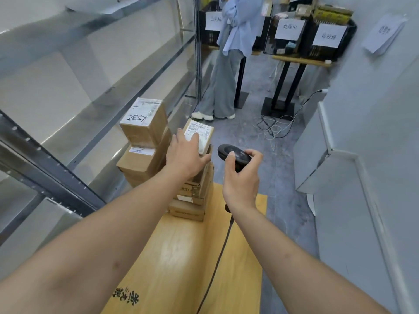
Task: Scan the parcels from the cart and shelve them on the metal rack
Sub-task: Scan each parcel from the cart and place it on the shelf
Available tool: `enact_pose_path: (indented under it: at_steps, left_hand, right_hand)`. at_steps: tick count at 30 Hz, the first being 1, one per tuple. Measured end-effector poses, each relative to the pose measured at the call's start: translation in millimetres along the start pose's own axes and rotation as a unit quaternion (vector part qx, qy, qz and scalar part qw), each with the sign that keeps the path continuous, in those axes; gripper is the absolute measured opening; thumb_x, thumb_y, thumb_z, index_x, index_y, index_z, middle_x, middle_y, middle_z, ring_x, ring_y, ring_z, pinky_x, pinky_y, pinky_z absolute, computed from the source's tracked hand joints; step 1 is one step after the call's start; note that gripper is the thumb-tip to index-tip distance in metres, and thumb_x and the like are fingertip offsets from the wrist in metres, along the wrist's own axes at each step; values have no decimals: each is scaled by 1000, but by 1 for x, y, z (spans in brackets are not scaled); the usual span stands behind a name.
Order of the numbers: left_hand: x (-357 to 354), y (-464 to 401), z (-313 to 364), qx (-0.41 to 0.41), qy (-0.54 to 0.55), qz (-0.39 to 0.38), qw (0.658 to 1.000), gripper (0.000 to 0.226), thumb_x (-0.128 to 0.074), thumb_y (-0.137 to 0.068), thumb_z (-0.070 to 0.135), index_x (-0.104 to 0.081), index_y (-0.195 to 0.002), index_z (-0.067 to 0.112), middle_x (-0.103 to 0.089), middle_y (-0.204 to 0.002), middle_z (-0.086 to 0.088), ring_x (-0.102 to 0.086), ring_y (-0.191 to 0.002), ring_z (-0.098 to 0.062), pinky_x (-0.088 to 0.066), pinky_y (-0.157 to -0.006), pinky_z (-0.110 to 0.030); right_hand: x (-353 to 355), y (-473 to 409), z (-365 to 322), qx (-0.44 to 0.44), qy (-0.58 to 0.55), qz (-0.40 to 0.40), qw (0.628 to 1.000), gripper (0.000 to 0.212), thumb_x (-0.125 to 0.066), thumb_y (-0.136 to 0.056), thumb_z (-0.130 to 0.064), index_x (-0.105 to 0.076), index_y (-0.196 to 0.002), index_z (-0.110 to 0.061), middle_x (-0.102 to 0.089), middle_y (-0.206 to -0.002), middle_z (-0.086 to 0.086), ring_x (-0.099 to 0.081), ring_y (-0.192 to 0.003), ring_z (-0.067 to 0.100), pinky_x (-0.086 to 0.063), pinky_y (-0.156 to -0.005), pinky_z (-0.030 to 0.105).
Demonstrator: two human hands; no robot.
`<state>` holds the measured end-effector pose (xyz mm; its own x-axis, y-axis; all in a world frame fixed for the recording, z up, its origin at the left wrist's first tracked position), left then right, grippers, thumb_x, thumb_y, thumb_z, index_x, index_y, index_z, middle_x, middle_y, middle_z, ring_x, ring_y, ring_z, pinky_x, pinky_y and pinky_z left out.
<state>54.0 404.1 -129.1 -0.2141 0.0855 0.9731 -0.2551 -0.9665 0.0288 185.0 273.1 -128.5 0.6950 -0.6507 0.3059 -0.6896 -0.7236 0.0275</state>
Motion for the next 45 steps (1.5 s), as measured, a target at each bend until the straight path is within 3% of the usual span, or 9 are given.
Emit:
enact_pose_path:
  at_steps: [3,6,10,17,22,32,39,45]
  left_hand:
    - [-10,-5,-5,29,20,-8,999,78,-64,-96,60,-33,-156,21,-19,-164,-29,-22,-153,-44,-34,-119,-52]
    - [-13,-2,-5,31,46,13,998,69,-65,-99,50,-35,-151,17,-32,-147,-22,-37,-137,-41,-43,-105,-46]
    - [-13,10,-4,20,78,24,996,89,-72,-94,49,-25,-160,12,-30,-145,-19,-40,-131,-40,-44,-103,-45]
    - [1,56,-8,-17,107,63,992,112,-81,-85,50,-13,-164,9,-32,-144,-15,-46,-127,-37,-47,-98,-43]
    - [13,108,-22,-24,115,66,991,117,-83,-79,50,-12,-164,13,-33,-143,-13,-47,-127,-36,-49,-102,-45]
    - [15,250,-75,-27,106,57,992,115,-87,-71,60,-25,-156,14,-36,-132,-11,-53,-116,-31,-54,-93,-44]
    - [-31,337,-118,-7,111,12,994,107,-87,-70,52,-29,-153,15,-38,-128,-9,-52,-114,-31,-51,-87,-38]
    - [-90,372,-135,56,116,-47,991,112,-87,-75,53,-23,-158,13,-34,-140,-11,-50,-122,-34,-53,-97,-46]
  right_hand:
    - [-1,-4,6,-1,0,-6,1000,25,-54,-103,-48,-39,-119,-35,-64,-95,-16,-66,-83,13,-56,-78,46]
    - [0,-5,12,-7,2,-3,1000,25,-53,-103,-48,-38,-118,-36,-66,-95,-13,-67,-82,16,-56,-78,48]
    - [5,0,15,-19,-3,7,1000,25,-52,-102,-52,-37,-117,-39,-67,-97,-11,-68,-85,20,-57,-80,53]
    - [20,37,-3,7,-17,21,1000,26,-52,-103,-51,-38,-120,-37,-66,-95,-13,-67,-81,15,-57,-75,48]
    - [33,86,-14,31,-19,34,999,27,-52,-103,-51,-38,-119,-35,-64,-96,-15,-66,-83,12,-51,-70,38]
    - [40,239,0,39,-4,33,999,27,-51,-103,-49,-37,-120,-33,-67,-97,-9,-67,-86,18,-52,-73,38]
    - [44,321,39,11,37,12,999,29,-50,-105,-46,-37,-126,-30,-63,-96,-15,-62,-81,4,-40,-60,25]
    - [40,340,87,-27,60,-21,998,30,-49,-105,-48,-35,-126,-32,-65,-98,-11,-65,-85,14,-45,-67,32]
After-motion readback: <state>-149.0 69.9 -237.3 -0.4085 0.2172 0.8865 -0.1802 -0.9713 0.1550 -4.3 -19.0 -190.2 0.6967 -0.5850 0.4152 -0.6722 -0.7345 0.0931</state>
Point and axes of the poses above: each hand's wrist, its own y-axis away from the middle knuckle, its own x-axis out of the back of the hand, z = x × y, the point moved 5 cm from there along -y, towards the middle knuckle
